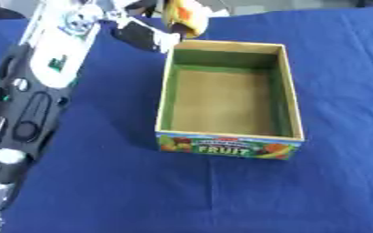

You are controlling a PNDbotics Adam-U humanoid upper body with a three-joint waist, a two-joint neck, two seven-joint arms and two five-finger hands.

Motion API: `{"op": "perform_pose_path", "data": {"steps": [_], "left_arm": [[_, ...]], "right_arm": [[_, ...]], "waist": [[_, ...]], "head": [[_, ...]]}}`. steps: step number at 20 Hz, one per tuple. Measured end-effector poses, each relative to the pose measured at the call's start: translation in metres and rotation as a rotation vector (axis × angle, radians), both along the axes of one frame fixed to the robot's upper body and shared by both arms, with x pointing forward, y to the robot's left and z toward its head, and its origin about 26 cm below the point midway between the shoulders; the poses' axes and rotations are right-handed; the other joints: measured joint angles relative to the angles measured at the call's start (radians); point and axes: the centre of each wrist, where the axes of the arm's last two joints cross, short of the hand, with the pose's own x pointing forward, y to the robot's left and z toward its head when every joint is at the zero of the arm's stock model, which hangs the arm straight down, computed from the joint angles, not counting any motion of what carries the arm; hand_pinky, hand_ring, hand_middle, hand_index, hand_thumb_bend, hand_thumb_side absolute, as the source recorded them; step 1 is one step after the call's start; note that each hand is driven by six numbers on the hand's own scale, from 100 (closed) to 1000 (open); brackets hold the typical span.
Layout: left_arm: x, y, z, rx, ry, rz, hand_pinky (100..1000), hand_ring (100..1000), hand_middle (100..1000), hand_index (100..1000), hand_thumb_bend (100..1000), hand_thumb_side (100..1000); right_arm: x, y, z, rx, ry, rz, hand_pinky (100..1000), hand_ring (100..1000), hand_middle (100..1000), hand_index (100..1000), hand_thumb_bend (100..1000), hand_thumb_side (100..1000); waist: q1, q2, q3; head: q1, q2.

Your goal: Pick up objects on the table and place them in the box.

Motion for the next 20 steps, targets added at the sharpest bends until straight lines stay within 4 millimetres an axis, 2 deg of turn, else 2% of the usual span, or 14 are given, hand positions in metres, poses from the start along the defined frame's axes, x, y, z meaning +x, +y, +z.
{"op": "perform_pose_path", "data": {"steps": [7,14,20], "left_arm": [[0.008,-0.035,-0.036,0.11,-0.01,0.033,372,555,564,755,100,245],[0.023,-0.05,-0.07,0.26,0.019,0.065,373,561,559,754,100,250],[0.03,-0.058,-0.083,0.348,0.02,0.069,374,563,559,756,100,250]], "right_arm": [[0.001,0.001,0.002,0.009,-0.007,0.013,589,806,610,899,100,1000],[0.003,0.004,0.004,0.006,-0.007,0.028,590,808,610,902,100,1000],[0.003,0.005,0.004,0.008,-0.003,0.034,590,808,610,902,100,1000]], "waist": [[-0.001,0.0,-0.008],[-0.001,0.006,-0.017],[-0.001,0.012,-0.023]], "head": [[0.028,0.004],[0.041,-0.007],[0.048,-0.014]]}}
